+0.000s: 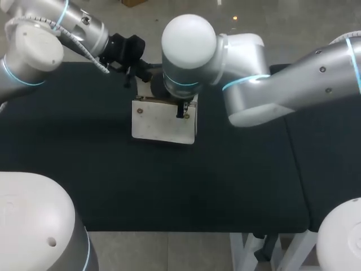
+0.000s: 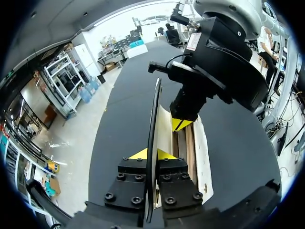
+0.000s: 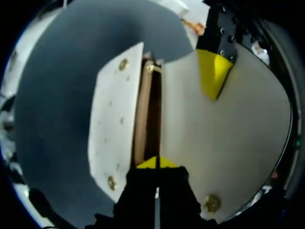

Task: Pick up the bag, open it, inspect its contents, close it, and place it on the opposite side

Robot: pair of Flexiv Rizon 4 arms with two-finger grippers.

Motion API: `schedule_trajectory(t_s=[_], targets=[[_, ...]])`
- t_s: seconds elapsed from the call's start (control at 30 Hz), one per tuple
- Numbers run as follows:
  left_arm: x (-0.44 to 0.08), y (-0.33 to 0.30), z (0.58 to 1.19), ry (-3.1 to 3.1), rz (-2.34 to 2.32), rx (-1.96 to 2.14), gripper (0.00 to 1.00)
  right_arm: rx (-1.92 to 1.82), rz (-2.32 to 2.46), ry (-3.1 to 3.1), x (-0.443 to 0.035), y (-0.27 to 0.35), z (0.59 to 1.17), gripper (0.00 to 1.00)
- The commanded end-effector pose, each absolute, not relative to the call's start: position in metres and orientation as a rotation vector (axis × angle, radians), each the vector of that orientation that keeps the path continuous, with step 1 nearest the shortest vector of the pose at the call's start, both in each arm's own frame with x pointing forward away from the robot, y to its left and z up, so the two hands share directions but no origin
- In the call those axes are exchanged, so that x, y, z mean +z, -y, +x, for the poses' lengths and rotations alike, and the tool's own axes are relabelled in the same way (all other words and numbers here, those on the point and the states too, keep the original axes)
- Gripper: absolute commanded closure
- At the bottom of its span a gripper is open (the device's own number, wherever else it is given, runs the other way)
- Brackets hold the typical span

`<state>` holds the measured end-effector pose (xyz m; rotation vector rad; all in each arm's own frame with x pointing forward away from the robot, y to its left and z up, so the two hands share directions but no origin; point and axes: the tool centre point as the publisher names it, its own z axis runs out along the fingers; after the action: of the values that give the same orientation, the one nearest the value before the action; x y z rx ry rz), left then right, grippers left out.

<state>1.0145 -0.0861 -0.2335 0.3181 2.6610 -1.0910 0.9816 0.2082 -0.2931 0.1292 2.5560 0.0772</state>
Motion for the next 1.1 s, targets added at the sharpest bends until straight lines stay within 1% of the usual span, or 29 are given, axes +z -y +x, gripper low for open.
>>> schedule_trajectory(t_s=[0.03,0.57,1.1], targets=[[-0.234,0.087,1.013,-2.653,0.286,-1.091,1.0,0.074,0.135,-2.556,-0.294,-0.209,0.971,1.0],[-0.232,0.084,1.006,-2.625,0.213,-1.132,1.0,0.081,0.147,-2.62,-0.306,-0.215,0.949,1.0],[-0.231,0.085,0.999,-2.611,0.248,-1.155,1.0,0.06,0.138,-2.732,-0.327,-0.224,0.964,1.0]])
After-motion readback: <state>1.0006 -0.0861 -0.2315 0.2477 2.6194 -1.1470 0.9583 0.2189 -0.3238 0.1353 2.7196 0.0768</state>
